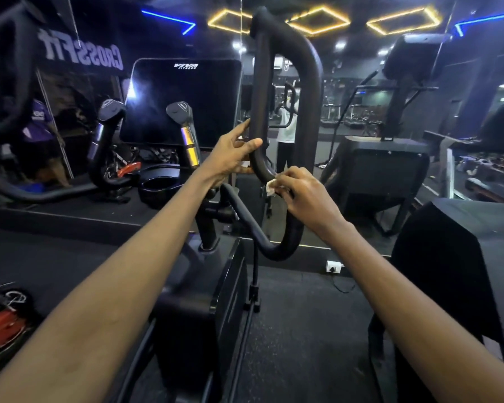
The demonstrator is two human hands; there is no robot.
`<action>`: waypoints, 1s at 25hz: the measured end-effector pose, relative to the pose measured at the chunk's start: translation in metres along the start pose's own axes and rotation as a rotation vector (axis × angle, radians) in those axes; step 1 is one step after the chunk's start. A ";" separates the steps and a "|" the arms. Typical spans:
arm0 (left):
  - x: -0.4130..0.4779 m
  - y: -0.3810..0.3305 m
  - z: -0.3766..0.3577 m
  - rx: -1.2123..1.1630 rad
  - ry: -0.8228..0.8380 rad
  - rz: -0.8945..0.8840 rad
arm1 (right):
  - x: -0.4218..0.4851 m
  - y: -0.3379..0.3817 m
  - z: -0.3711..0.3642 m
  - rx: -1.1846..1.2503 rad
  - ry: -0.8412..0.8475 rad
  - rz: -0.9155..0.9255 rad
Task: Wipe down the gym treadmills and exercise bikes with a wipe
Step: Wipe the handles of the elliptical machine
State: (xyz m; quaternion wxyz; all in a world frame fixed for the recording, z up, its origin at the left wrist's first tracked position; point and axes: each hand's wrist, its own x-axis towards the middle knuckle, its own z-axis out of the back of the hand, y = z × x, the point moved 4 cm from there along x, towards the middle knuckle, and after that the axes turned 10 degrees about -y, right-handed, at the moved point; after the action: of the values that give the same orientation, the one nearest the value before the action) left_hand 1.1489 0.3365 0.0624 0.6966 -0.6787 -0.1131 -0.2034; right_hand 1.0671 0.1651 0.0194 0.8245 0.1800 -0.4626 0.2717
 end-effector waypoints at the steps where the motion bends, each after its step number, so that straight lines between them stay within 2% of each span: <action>1: 0.000 0.001 0.000 -0.006 -0.006 0.007 | 0.001 -0.001 0.000 0.003 -0.005 -0.003; 6: -0.013 0.002 -0.002 0.003 -0.064 0.038 | 0.003 0.000 -0.002 0.059 -0.028 -0.054; 8: -0.018 0.002 0.002 0.116 -0.121 -0.005 | -0.001 -0.001 0.002 0.071 -0.018 -0.023; 11: -0.020 0.016 0.032 0.351 -0.281 -0.094 | 0.001 0.000 0.003 0.119 -0.054 -0.071; 15: -0.020 0.045 0.101 0.601 -0.458 -0.095 | 0.000 0.026 -0.019 0.161 -0.113 0.134; 22: -0.005 0.047 0.169 0.710 -0.458 -0.165 | 0.045 0.056 -0.088 0.165 -0.081 0.155; 25: 0.021 0.045 0.186 0.713 -0.420 -0.198 | 0.070 0.059 -0.119 0.174 -0.050 0.043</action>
State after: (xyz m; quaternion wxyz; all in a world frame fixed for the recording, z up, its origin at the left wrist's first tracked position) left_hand 1.2093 0.5183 0.0405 0.8268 -0.4078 -0.3802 -0.0747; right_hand 1.1397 0.2965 0.0224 0.7877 0.2478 -0.4616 0.3241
